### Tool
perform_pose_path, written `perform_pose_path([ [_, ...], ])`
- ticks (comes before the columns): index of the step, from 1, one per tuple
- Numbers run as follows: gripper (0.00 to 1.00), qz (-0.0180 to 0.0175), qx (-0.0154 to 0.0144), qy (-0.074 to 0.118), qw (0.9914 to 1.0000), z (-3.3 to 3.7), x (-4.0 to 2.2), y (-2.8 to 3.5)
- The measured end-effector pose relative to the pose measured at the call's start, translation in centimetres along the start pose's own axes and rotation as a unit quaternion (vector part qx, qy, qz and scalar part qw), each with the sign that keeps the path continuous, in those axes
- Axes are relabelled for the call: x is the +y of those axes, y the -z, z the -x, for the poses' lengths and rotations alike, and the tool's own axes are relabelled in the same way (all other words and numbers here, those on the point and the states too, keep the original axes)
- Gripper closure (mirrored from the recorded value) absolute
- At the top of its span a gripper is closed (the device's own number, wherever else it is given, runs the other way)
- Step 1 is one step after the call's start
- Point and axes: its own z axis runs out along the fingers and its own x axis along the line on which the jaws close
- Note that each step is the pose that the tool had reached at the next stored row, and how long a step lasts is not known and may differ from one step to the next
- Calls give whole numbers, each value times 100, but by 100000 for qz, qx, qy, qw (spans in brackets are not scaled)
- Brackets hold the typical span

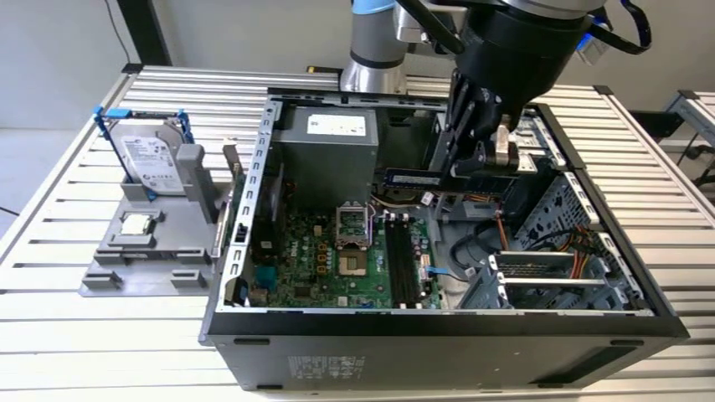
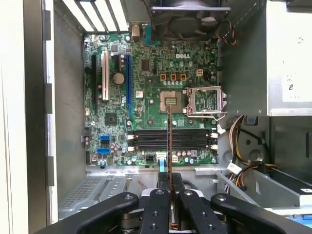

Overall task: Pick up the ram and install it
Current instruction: 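Pick up the ram and move it above insertion slot, then insert the ram into the slot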

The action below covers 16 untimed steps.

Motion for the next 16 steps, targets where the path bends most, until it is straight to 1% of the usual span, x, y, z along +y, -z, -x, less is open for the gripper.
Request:
perform_pose_path([
  [14, 100, -1, 0, -9, 100000, 0, -9, 0],
  [16, 100, -16, -23, -490, 99999, 0, -9, 1],
])
